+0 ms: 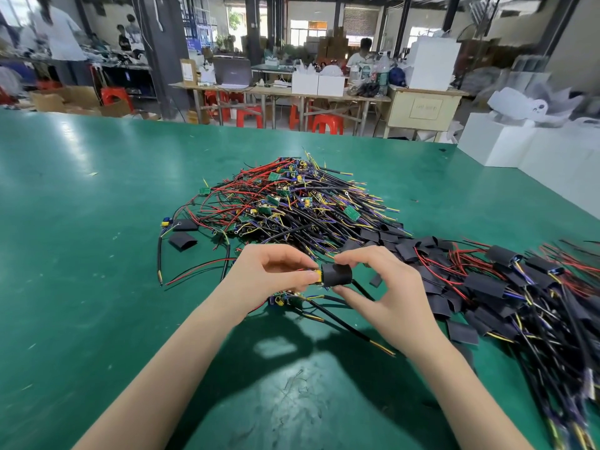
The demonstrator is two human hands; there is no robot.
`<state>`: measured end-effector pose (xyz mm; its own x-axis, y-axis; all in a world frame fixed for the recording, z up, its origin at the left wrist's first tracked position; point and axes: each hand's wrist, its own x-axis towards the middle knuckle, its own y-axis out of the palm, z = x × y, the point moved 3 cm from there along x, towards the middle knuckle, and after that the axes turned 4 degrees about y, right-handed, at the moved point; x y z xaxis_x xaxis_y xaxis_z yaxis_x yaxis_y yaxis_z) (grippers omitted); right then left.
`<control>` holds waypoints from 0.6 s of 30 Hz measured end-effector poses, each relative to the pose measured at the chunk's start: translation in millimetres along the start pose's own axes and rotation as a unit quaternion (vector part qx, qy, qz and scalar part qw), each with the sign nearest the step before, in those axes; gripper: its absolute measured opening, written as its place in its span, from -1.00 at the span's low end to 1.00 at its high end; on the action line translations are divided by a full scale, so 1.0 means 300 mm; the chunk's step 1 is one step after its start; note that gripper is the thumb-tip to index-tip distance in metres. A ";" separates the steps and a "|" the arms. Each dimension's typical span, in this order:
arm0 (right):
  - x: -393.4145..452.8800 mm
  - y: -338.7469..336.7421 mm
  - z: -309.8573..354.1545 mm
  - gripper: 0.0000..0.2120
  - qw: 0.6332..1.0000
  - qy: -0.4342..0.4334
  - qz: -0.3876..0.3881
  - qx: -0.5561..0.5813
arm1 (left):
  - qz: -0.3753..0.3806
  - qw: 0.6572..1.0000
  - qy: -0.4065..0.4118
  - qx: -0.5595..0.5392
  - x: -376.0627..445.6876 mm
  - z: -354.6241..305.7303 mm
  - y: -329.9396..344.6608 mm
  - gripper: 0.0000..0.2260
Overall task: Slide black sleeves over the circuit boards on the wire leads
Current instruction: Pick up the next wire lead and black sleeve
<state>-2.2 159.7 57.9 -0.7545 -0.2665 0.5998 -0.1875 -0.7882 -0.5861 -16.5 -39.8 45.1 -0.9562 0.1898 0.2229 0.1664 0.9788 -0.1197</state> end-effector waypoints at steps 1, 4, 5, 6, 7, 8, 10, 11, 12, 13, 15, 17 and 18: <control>-0.002 0.002 0.001 -0.64 1.000 -0.002 0.000 -0.001 | -0.005 1.000 -0.004 0.001 0.001 -0.001 0.001 -0.90; -0.002 0.011 0.006 -0.63 1.000 -0.012 0.000 -0.012 | -0.042 0.998 -0.043 -0.032 0.000 0.010 0.000 -0.88; -0.002 0.014 0.007 -0.64 1.000 -0.014 0.001 -0.017 | -0.051 0.997 -0.050 -0.040 0.000 0.015 0.000 -0.88; -0.003 0.017 0.007 -0.64 1.000 -0.014 0.002 -0.020 | -0.056 0.996 -0.050 -0.041 -0.001 0.019 -0.001 -0.88; -0.004 0.017 0.005 -0.65 1.000 -0.010 0.001 -0.020 | -0.055 0.997 -0.045 -0.036 -0.001 0.021 -0.001 -0.88; -0.004 0.016 0.003 -0.67 1.000 -0.005 -0.002 -0.019 | -0.050 0.998 -0.036 -0.030 -0.001 0.019 -0.001 -0.87; -0.006 0.012 0.000 -0.69 1.000 0.002 -0.012 -0.018 | -0.034 0.999 -0.016 -0.026 0.000 0.011 0.000 -0.84; -0.006 0.009 -0.002 -0.70 1.000 0.004 -0.018 -0.017 | -0.026 0.999 -0.007 -0.023 0.001 0.007 -0.001 -0.81; -0.006 0.006 -0.004 -0.70 1.000 0.006 -0.022 -0.015 | -0.019 1.000 0.002 -0.020 0.002 0.003 -0.002 -0.79; -0.005 0.004 -0.007 -0.70 1.000 0.006 -0.025 -0.012 | -0.014 1.000 0.011 -0.016 0.002 0.001 -0.003 -0.78; -0.005 0.002 -0.012 -0.70 1.000 -0.002 -0.028 -0.010 | -0.017 0.999 0.031 -0.002 0.001 -0.003 -0.006 -0.78; -0.006 0.005 -0.013 -0.71 0.999 -0.023 -0.037 -0.028 | -0.019 0.999 0.045 0.014 -0.001 -0.006 -0.004 -0.78; -0.008 0.006 -0.010 -0.72 0.997 -0.040 -0.045 -0.049 | -0.019 0.999 0.045 0.015 -0.003 -0.007 -0.002 -0.78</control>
<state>-2.7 160.3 53.9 -0.6799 -0.2442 0.6915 -0.3149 -0.7544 -0.5760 -15.3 -40.5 47.0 -0.9359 0.1593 0.3140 0.1208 0.9829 -0.1387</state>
